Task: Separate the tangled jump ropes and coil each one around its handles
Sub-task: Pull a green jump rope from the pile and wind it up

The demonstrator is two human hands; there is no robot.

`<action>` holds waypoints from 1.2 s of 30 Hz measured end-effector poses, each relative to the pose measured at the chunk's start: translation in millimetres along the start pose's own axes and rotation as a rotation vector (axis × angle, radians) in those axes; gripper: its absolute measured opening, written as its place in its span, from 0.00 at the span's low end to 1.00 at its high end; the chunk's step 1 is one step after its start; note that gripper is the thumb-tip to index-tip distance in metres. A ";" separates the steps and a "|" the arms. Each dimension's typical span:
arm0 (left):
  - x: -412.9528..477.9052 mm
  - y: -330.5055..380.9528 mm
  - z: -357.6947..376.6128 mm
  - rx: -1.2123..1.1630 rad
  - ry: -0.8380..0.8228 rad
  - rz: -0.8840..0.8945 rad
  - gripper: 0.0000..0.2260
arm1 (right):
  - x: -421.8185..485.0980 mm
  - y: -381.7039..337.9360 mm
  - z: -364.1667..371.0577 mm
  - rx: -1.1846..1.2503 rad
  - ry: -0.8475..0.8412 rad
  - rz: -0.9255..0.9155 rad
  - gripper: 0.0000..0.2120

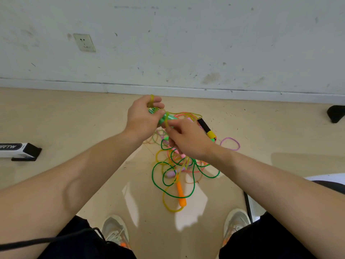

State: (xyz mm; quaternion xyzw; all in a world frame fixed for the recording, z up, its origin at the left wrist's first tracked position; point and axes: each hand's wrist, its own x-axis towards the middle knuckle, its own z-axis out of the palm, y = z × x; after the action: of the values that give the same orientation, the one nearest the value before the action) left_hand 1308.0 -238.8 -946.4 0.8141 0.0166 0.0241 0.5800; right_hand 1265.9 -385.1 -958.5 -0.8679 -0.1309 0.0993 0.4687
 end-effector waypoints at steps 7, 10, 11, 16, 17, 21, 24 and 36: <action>-4.0 4.2 11.6 -0.357 0.007 -0.329 0.11 | 2.6 8.0 7.7 -0.399 0.171 -0.181 0.14; -5.6 3.8 12.8 -0.396 -0.014 -0.369 0.19 | 3.4 11.2 10.8 -0.521 0.174 -0.204 0.09; -6.6 3.9 14.0 -0.402 -0.015 -0.369 0.21 | 3.3 11.1 11.0 -0.562 0.172 -0.204 0.09; -5.1 5.2 15.7 -0.416 0.010 -0.361 0.21 | -1.7 6.1 11.1 -0.656 0.198 -0.154 0.11; -3.7 6.2 14.4 -0.424 0.013 -0.363 0.20 | -4.1 4.9 11.9 -0.608 0.226 -0.139 0.11; 5.4 11.1 5.1 -0.512 0.037 -0.410 0.15 | -4.3 8.8 9.9 -0.286 0.137 -0.019 0.10; 8.0 17.1 -2.4 -0.532 0.000 -0.440 0.11 | 0.7 14.8 -4.1 -0.067 0.018 0.029 0.11; 10.1 20.6 -26.8 -0.336 -0.509 -0.323 0.13 | 11.5 33.5 -52.3 -0.055 -0.119 0.061 0.17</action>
State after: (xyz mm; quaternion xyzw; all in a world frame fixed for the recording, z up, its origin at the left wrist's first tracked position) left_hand 1316.5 -219.6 -918.1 0.6740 -0.0042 -0.2693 0.6879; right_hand 1296.6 -440.2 -958.9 -0.8767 -0.1346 0.1616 0.4327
